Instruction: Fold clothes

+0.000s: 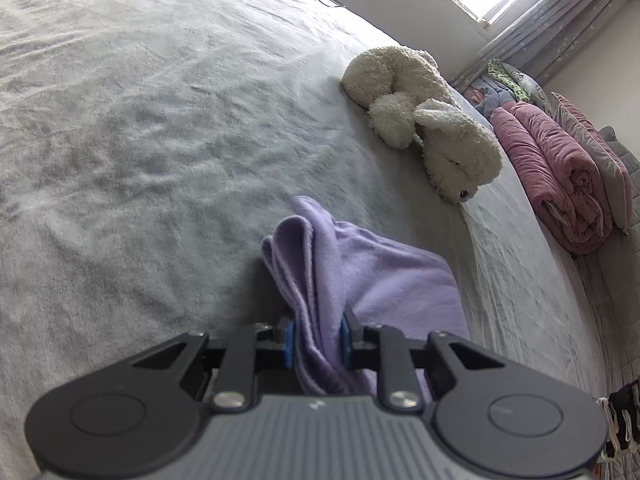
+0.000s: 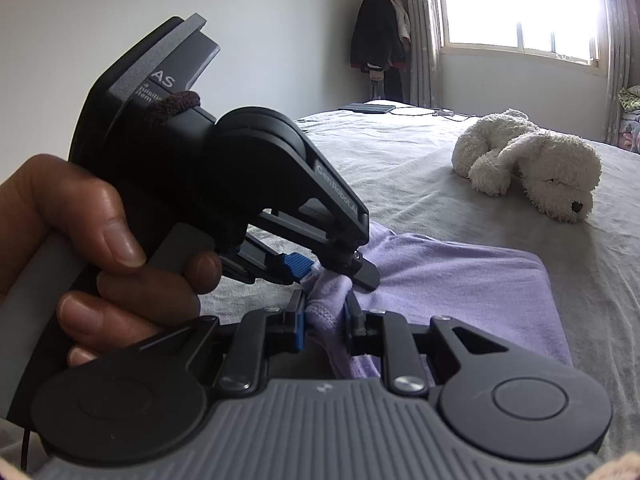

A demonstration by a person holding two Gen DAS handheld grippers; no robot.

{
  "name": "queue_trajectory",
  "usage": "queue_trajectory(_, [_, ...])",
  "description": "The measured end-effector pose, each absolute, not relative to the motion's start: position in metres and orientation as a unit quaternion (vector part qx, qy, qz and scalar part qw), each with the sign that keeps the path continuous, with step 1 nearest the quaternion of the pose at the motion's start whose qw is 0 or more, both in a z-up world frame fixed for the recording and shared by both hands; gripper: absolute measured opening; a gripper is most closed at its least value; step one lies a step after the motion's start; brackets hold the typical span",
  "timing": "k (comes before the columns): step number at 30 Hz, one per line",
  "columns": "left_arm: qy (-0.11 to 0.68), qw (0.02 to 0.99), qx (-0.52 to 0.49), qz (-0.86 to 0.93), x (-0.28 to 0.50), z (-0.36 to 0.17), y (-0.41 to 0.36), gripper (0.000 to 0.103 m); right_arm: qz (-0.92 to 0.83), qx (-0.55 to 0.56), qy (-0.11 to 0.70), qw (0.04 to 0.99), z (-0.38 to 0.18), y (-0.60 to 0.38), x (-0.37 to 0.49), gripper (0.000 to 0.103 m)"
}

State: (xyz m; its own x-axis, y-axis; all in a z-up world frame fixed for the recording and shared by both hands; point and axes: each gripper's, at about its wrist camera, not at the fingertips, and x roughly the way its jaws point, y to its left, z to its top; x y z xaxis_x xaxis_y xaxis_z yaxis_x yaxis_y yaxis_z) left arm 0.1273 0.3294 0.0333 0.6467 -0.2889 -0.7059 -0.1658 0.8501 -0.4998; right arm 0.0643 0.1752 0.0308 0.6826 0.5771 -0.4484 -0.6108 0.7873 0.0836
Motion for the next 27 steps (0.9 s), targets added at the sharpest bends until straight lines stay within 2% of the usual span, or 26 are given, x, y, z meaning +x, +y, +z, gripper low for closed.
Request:
queue_trajectory(3, [0.419,0.867,-0.266,-0.034,0.128,0.033,0.328,0.020,0.323,-0.036,0.234,0.916,0.030,0.175,0.063,0.022])
queue_trajectory(10, [0.427,0.867,-0.254,-0.031,0.129,0.032,0.327,0.020,0.331,-0.036,0.248,0.910,0.030,0.173,0.060,0.029])
queue_trajectory(19, [0.431,0.866,-0.251,-0.028,0.128,0.031,0.325,0.021,0.309,0.019,0.231,0.922,0.050,0.137,0.068,0.029])
queue_trajectory(27, [0.432,0.868,-0.245,-0.027,0.128,0.032,0.322,0.022,0.215,0.059,0.294,0.929,0.025,0.093,0.107,0.029])
